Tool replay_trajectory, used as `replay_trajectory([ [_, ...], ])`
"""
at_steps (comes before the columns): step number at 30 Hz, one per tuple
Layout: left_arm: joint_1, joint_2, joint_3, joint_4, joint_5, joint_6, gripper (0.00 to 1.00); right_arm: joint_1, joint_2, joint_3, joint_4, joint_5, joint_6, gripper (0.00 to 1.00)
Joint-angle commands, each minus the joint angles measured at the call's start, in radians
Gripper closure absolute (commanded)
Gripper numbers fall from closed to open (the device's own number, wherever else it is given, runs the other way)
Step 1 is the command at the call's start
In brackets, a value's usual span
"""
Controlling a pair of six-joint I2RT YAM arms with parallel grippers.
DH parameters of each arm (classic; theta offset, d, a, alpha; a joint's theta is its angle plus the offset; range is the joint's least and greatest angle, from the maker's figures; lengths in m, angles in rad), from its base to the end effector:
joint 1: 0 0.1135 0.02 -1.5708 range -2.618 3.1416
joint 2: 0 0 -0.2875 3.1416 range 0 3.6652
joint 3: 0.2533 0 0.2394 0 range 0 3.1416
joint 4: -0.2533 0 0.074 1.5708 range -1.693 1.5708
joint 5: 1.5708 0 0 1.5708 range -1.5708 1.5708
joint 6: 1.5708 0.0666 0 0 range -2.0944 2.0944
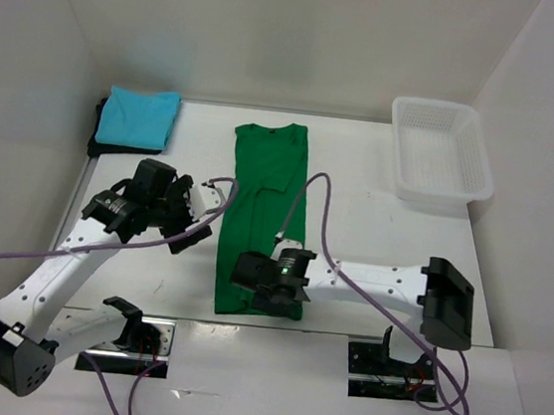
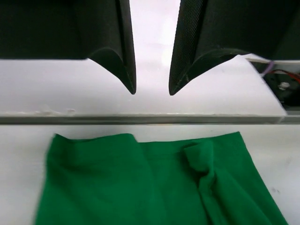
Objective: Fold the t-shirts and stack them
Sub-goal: Rotate the tshirt 90 degrees
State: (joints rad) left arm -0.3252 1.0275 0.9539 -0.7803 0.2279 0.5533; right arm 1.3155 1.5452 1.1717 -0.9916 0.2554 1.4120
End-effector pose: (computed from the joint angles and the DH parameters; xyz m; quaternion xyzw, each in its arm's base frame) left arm 0.1830 -0.0776 0.2977 0.4318 0.8251 -0.0661 0.3584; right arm 0.0866 0.2653 0.2367 0.0607 0.9848 0.0736 0.1449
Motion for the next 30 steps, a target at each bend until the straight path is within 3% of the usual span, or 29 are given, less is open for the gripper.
replay_trajectory([
  [1,-0.031,-0.036,0.014,-0.06,-0.071,0.121,0.01,0.027,0.093,0.055,0.043,-0.005,-0.05,0.6],
  [7,-0.04,-0.055,-0.018,-0.07,-0.144,0.123,0.01,0.014,0.222,0.15,0.131,0.005,-0.125,0.47],
  [17,-0.04,-0.075,-0.038,-0.06,-0.094,0.069,0.01,-0.038,0.271,0.158,0.223,-0.004,-0.177,0.47],
  [23,-0.031,-0.084,-0.038,-0.06,-0.094,0.06,0.01,-0.087,0.303,0.138,0.266,-0.015,-0.209,0.64],
  [30,-0.031,-0.084,-0.047,-0.06,-0.094,0.06,0.01,-0.105,0.323,0.108,0.3,-0.065,-0.222,0.65],
])
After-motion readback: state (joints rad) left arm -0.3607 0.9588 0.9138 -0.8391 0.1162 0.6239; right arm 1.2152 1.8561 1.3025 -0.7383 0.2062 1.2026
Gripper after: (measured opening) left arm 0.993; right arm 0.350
